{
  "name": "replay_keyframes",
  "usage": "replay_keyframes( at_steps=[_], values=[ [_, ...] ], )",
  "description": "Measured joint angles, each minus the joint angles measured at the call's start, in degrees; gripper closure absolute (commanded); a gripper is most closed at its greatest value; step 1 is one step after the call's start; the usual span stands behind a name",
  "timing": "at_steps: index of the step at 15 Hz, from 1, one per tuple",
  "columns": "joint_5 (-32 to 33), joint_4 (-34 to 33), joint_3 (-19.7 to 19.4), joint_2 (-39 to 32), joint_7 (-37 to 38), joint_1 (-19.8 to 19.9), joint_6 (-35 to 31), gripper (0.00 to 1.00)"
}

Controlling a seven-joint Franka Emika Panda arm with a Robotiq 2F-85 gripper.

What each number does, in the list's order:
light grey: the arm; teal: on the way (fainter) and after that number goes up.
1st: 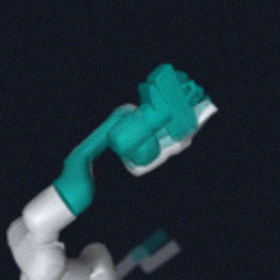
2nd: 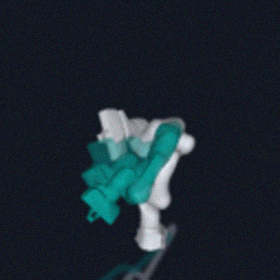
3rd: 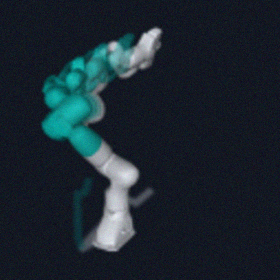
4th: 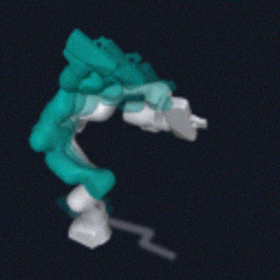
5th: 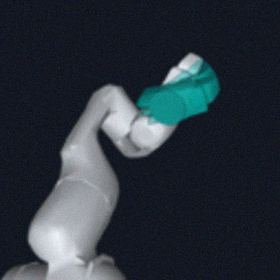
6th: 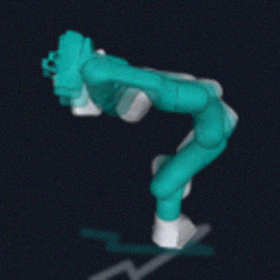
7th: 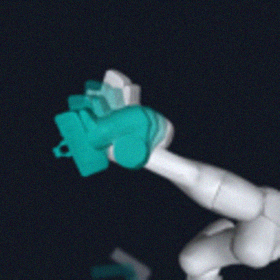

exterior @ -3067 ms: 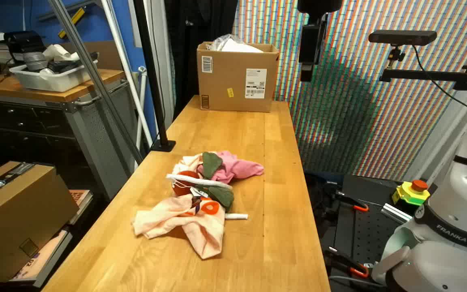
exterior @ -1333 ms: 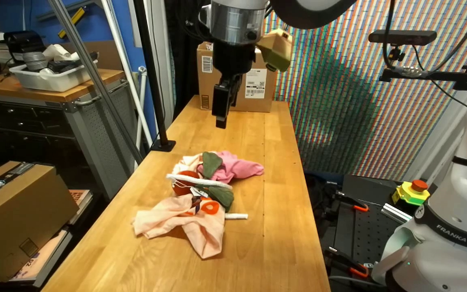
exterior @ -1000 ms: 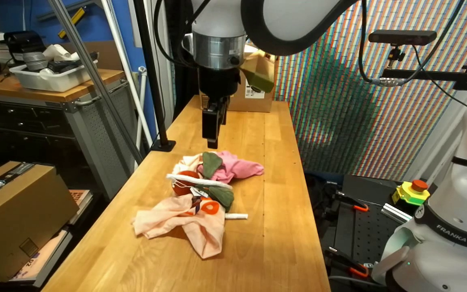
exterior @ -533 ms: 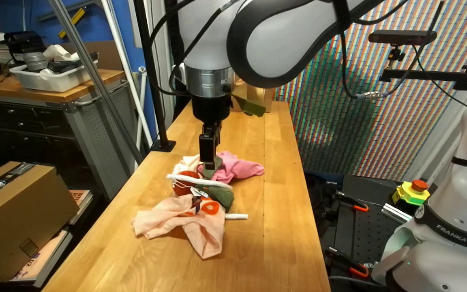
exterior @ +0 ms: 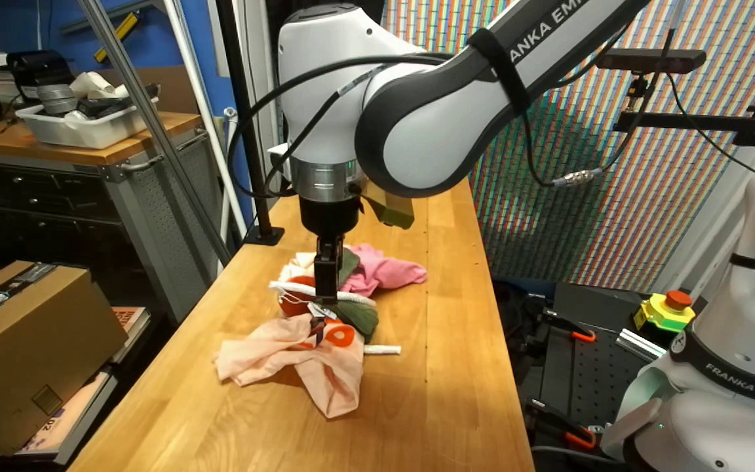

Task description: Separate the objects on the table.

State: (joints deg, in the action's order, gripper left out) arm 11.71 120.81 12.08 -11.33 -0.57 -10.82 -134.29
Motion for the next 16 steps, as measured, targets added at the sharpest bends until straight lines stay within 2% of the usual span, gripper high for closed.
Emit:
replay_keyframes(
  at_steps=[8, 16],
  values=[
    [0.75, -0.71, -0.44, -4.7, -0.87, -0.38, -2.01, 0.0],
    [4.97, -1.28, -1.71, -7.78, -0.9, -0.85, -6.14, 0.0]
  ],
)
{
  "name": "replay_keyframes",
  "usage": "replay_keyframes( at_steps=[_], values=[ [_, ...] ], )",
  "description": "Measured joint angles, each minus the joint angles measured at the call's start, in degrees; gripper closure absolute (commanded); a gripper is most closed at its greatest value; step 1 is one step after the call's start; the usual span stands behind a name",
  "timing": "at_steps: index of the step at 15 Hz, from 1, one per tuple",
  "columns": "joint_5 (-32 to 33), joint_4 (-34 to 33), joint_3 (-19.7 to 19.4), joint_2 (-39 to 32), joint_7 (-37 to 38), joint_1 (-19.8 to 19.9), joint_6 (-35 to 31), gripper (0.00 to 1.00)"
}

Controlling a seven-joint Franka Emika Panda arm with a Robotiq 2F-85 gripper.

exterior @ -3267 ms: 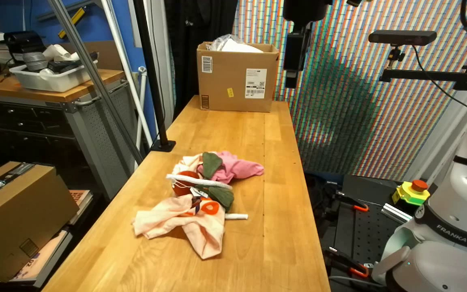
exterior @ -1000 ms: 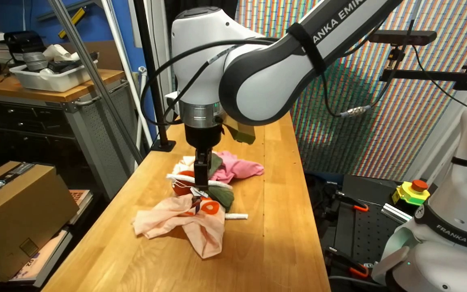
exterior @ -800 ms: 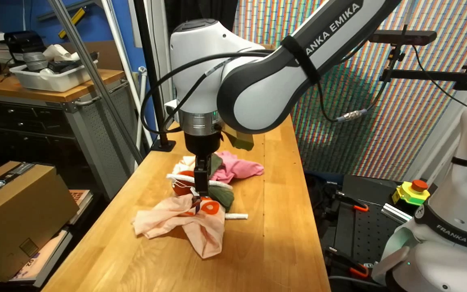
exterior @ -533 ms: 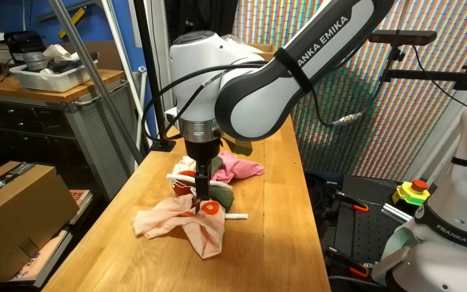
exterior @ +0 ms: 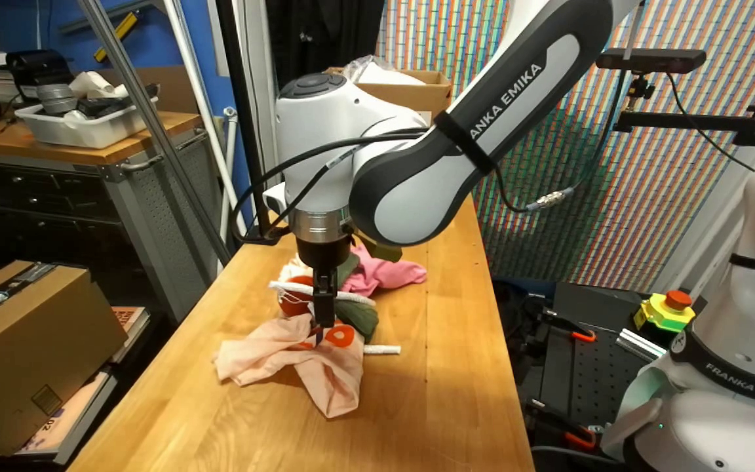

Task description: Separate the objects on the table.

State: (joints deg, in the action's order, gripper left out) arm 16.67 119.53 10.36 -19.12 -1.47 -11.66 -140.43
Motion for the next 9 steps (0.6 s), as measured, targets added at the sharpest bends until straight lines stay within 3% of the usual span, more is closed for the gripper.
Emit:
replay_keyframes(
  at_steps=[6, 7, 9],
  values=[
    [2.33, 0.0, -0.7, -1.63, 0.36, -1.76, -1.07, 0.0],
    [2.54, 0.0, -0.77, -1.75, 0.38, -1.95, -1.09, 0.25],
    [2.8, -0.05, -0.98, -1.8, 0.38, -2.13, -1.1, 0.34]
  ],
)
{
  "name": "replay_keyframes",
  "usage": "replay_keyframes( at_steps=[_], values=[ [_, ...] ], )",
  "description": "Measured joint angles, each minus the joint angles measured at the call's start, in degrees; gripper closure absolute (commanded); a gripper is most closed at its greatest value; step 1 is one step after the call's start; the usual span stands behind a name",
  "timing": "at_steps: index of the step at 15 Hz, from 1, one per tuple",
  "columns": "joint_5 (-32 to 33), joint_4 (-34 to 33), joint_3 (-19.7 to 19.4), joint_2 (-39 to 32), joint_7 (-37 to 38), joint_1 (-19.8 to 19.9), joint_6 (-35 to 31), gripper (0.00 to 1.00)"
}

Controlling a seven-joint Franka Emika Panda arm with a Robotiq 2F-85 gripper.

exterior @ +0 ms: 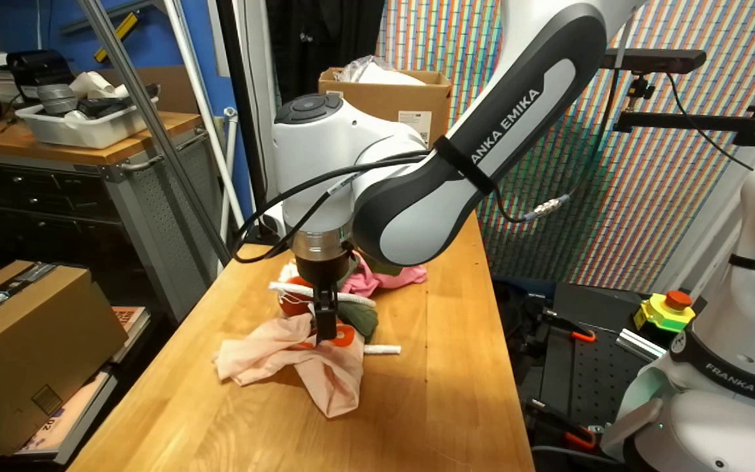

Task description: Separate the objects on the table.

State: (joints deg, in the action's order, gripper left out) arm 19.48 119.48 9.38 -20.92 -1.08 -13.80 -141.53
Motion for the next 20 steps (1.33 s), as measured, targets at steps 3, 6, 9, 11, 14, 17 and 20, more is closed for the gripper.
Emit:
replay_keyframes(
  at_steps=[3, 6, 9, 11, 14, 17, 20],
  values=[
    [0.32, -0.57, -0.57, 0.0, 0.0, -0.02, 0.0, 0.58],
    [0.53, -1.45, -1.23, 0.01, 0.0, -0.03, 0.0, 0.8],
    [0.61, -2.08, -1.81, 0.02, 0.0, -0.03, 0.01, 0.94],
    [0.7, -2.29, -2.15, 0.02, 0.0, -0.03, 0.01, 0.95],
    [0.73, -2.57, -2.71, 0.02, 0.0, -0.03, 0.02, 0.93],
    [0.78, -2.94, -3.09, 0.12, 0.0, -0.03, 0.4, 0.93],
    [2.75, -3.7, -3.6, 0.78, 0.83, -0.13, 2.49, 0.93]
  ],
)
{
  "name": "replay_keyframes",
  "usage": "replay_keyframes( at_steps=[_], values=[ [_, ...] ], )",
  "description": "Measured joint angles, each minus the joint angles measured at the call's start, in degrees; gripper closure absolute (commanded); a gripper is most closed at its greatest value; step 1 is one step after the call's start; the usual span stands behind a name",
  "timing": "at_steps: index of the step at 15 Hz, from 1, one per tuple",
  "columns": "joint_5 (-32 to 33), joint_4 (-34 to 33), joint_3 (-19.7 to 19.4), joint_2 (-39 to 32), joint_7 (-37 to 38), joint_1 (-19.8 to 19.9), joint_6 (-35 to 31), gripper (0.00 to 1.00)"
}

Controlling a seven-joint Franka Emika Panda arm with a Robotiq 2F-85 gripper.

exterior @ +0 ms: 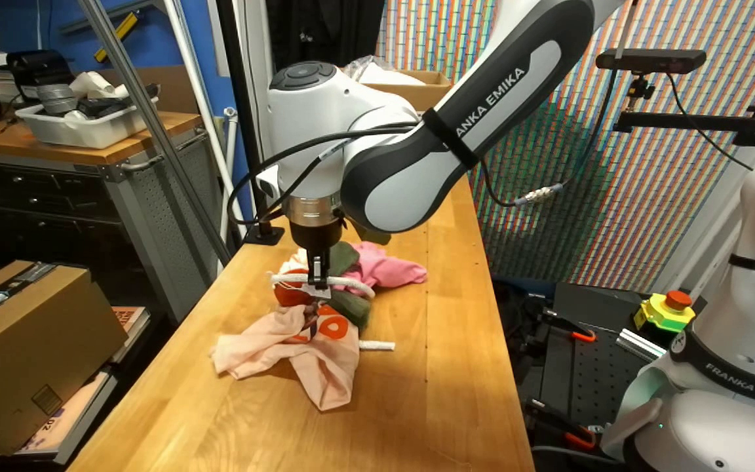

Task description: Separate the objects on the table.

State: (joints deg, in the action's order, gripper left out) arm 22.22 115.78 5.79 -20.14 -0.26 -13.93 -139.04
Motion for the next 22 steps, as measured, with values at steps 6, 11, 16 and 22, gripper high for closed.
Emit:
replay_keyframes(
  at_steps=[6, 11, 16, 22],
  values=[
    [9.74, -1.69, -1.11, 6.08, 5.69, -0.36, 5.72, 0.93],
    [20.24, -2.38, -1.22, 11.55, 13.21, -0.23, 9.03, 0.94],
    [28.3, -3.15, -1.21, 15.93, 20.52, 0.89, 11.56, 0.97],
    [35.57, -4.56, -0.94, 20.65, 27.58, 2.58, 15.0, 0.97]
  ],
)
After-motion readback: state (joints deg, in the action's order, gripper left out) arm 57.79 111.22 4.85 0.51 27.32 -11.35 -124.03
